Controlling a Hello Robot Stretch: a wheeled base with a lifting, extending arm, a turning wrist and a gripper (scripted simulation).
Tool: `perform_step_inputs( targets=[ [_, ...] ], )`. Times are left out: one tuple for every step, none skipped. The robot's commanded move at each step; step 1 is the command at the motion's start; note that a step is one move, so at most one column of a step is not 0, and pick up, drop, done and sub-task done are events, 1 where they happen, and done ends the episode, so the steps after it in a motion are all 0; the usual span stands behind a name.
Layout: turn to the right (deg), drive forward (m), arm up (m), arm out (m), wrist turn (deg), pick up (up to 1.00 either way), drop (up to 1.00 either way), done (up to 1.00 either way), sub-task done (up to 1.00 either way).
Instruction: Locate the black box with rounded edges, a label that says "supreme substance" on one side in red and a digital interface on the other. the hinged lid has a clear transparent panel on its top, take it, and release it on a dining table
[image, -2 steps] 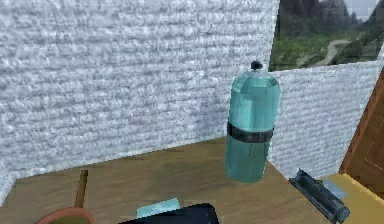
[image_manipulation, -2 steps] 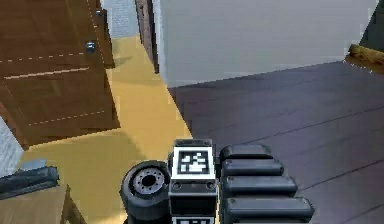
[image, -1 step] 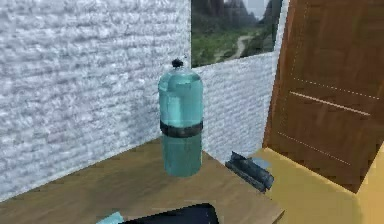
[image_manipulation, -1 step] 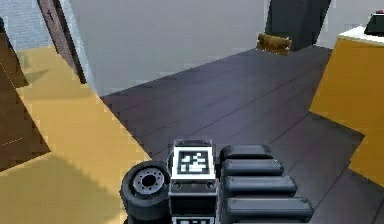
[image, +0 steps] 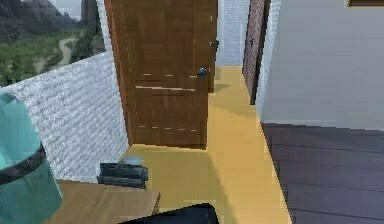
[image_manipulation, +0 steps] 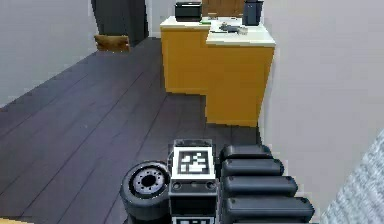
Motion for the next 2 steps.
perform_step_inputs(
  targets=[
    [0.0,0.2,0.0,0.0,0.0,0.0,0.0,0.0,0.0],
    [-45.0,0.0,0.0,0.0,0.0,0.0,0.0,0.0,0.0]
  ],
)
